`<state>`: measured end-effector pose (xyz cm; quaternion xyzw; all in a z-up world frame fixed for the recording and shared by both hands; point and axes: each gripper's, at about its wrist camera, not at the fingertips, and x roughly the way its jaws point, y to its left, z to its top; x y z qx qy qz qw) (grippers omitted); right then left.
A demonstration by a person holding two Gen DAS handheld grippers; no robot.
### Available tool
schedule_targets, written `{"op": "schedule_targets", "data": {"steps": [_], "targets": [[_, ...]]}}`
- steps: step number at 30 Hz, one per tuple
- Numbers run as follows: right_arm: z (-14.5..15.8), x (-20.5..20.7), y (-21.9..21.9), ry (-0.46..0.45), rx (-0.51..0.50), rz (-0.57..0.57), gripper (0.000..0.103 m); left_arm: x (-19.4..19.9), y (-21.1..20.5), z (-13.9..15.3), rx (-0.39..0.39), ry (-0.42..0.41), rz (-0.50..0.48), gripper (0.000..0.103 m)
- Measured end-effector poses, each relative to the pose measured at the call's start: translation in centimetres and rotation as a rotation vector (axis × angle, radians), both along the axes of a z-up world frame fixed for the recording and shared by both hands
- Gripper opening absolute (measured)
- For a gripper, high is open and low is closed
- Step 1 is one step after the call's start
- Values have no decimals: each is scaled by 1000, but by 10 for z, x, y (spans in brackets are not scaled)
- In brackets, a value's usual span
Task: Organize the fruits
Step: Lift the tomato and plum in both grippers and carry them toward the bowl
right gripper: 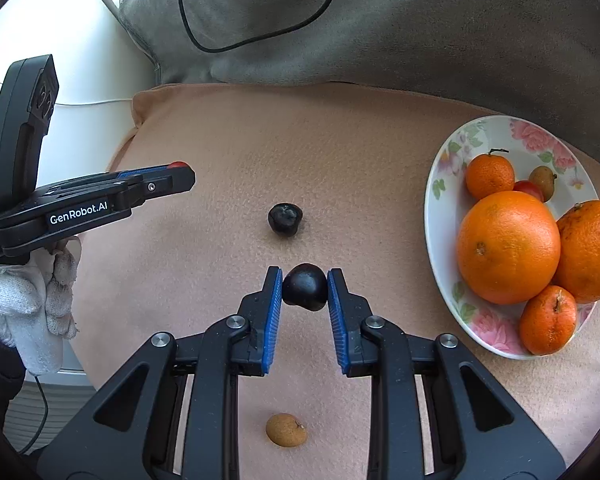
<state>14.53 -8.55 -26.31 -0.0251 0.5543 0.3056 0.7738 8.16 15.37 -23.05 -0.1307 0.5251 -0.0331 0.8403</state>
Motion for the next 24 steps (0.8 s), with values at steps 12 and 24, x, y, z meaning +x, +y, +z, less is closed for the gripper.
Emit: {"op": "schedule_targets", "data": {"steps": [12,24], "targets": [[18,9,-43,-33,21,-59,24,9,-28,24,-17,-25,-52,23],[38,35,-88,-76,39,-126,24,35,-78,37,-25,-56,-114,23]]}}
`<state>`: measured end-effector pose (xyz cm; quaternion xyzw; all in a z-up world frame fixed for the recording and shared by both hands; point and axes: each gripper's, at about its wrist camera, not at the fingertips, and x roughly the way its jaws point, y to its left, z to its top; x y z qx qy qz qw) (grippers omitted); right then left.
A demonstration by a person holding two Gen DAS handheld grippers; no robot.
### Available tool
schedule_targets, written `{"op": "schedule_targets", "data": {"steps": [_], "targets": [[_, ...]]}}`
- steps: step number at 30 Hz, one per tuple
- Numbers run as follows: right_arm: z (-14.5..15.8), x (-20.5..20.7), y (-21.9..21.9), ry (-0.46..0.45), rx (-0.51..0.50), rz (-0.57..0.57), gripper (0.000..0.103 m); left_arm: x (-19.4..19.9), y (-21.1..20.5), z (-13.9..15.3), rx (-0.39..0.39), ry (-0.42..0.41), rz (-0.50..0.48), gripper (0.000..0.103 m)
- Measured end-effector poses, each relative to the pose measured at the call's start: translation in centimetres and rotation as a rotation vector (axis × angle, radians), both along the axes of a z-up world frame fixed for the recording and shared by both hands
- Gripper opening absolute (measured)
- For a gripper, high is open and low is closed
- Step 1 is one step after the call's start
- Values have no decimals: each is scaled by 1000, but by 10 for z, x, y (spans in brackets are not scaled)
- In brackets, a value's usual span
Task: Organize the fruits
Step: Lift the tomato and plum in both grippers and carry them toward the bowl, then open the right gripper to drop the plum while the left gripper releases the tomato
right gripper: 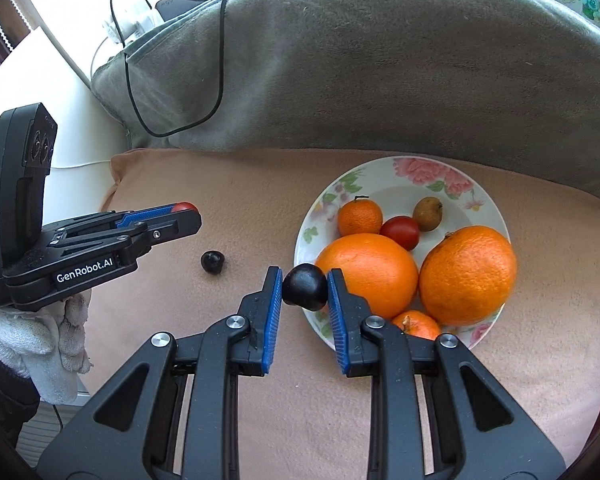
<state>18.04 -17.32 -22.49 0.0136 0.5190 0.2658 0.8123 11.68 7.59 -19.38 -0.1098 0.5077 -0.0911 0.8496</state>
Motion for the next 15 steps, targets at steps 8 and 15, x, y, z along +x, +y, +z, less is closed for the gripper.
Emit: {"op": "schedule_targets", "data": {"steps": [8,15], "targets": [[7,18,-28,-21,11,-52,24,20,-30,6,-4,-19,-45,23],[9,33,-45,-19,27,-87,24,37,-52,4,-6,-26,-75,23]]}}
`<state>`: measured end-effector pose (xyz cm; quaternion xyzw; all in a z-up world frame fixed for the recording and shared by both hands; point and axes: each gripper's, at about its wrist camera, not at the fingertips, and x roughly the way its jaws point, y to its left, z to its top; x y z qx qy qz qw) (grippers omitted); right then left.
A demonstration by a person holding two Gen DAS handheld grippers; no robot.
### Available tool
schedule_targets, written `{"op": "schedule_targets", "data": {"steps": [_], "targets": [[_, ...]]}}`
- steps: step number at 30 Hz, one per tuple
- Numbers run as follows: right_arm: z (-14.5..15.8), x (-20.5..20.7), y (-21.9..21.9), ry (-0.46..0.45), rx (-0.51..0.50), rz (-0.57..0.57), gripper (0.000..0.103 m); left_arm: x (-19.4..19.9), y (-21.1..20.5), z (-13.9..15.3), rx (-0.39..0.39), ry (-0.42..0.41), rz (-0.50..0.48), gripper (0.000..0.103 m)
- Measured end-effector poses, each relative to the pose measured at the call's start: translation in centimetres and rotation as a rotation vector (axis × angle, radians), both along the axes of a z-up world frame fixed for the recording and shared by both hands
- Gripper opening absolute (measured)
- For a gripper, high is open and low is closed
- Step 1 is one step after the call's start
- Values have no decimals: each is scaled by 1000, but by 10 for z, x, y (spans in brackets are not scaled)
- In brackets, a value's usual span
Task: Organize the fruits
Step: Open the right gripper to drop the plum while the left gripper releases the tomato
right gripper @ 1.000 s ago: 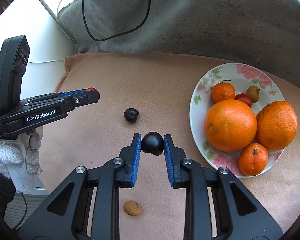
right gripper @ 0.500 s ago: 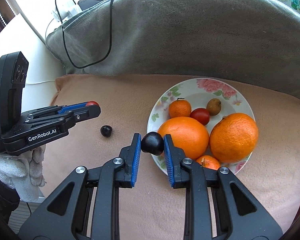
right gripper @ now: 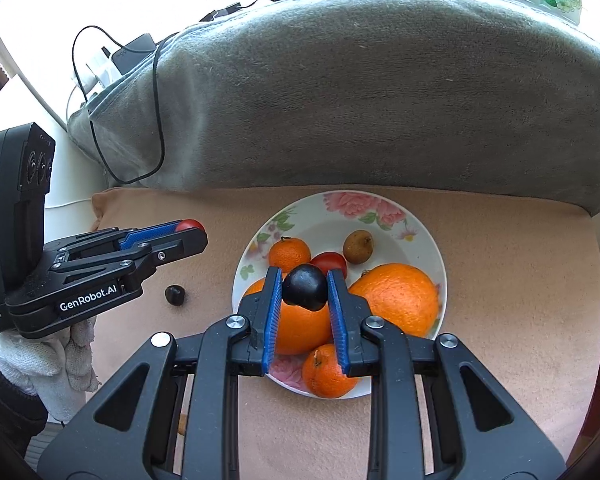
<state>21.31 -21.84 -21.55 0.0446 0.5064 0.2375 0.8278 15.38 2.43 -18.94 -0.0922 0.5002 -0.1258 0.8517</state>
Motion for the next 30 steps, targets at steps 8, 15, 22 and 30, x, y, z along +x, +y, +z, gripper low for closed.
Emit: {"op": "schedule_targets", "data": {"steps": [8,15,22,30], "targets": [[1,15,-10,-13,1,-12,24,13,-15,0,0,-5,-19,23],[-3,23,-14,-14,-4,-10,24,22,-26,1,1,-9,-25,23],[-6,25,-16,-11,-11,-10,24,27,-34,1,1,-9,-38,23],[-6,25,-20,-14,-13,-22,25,30,-44,1,5,-7,-51,23]]}}
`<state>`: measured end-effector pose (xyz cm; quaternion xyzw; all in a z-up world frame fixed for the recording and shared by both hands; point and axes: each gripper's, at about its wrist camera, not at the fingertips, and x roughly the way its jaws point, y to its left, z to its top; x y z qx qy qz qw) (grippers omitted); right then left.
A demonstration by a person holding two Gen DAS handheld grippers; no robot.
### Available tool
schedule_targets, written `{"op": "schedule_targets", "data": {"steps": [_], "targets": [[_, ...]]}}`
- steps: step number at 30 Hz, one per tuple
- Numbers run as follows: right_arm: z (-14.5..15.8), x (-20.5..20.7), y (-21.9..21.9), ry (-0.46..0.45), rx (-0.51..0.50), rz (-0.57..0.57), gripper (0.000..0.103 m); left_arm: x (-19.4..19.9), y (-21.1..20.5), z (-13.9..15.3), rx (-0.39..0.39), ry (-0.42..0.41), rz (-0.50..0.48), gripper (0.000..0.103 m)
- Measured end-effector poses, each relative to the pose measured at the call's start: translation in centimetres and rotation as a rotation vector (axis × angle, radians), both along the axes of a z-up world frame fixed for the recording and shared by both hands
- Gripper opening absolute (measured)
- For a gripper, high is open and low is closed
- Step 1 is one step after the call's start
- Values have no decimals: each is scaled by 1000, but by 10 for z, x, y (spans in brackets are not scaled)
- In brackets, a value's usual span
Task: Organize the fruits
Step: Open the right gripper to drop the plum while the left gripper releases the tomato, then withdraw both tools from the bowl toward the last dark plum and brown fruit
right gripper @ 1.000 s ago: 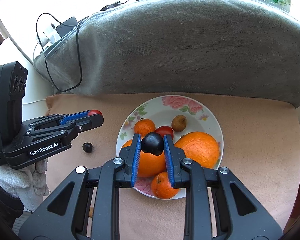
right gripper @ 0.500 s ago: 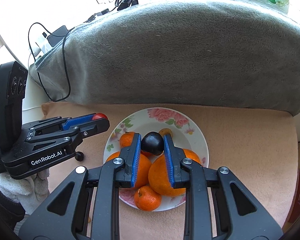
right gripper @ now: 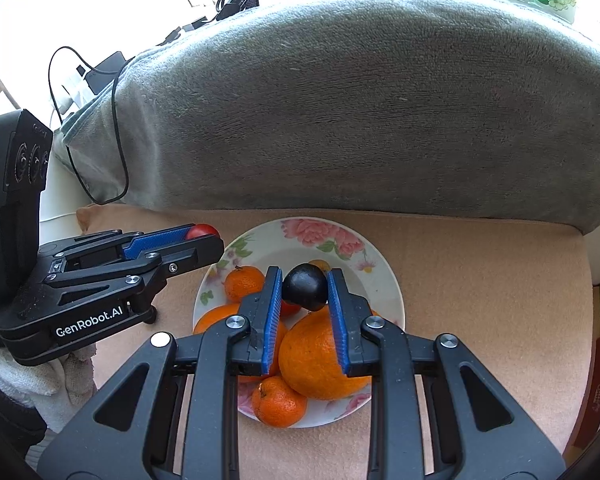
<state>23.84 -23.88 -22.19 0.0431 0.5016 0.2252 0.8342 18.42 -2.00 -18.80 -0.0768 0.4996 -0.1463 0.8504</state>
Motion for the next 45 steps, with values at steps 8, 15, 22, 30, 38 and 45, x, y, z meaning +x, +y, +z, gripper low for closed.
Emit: {"op": "schedule_targets", "data": {"steps": [8,15,22,30,38,45], "targets": [[1,-3,-3,-1,-8,-9,26,1,-5,1,3,-5,-4,24],[6,-6,-9,-16,-12,-32,46,-1,-4,4,7,-14,-4,33],[10,-9,-13,-26,-20,-62,66,-4,-3,8,17,-25,8,63],[14,-14,-17,-26,-31,-98,80,-9,-1,11,37,-31,15,68],[19,-22,-23,-25,-24,-130,85,-18,1,14,43,-37,16,70],[22,-34,-26,-22,-13,-149,85,-21,2,16,44,-39,16,70]]}}
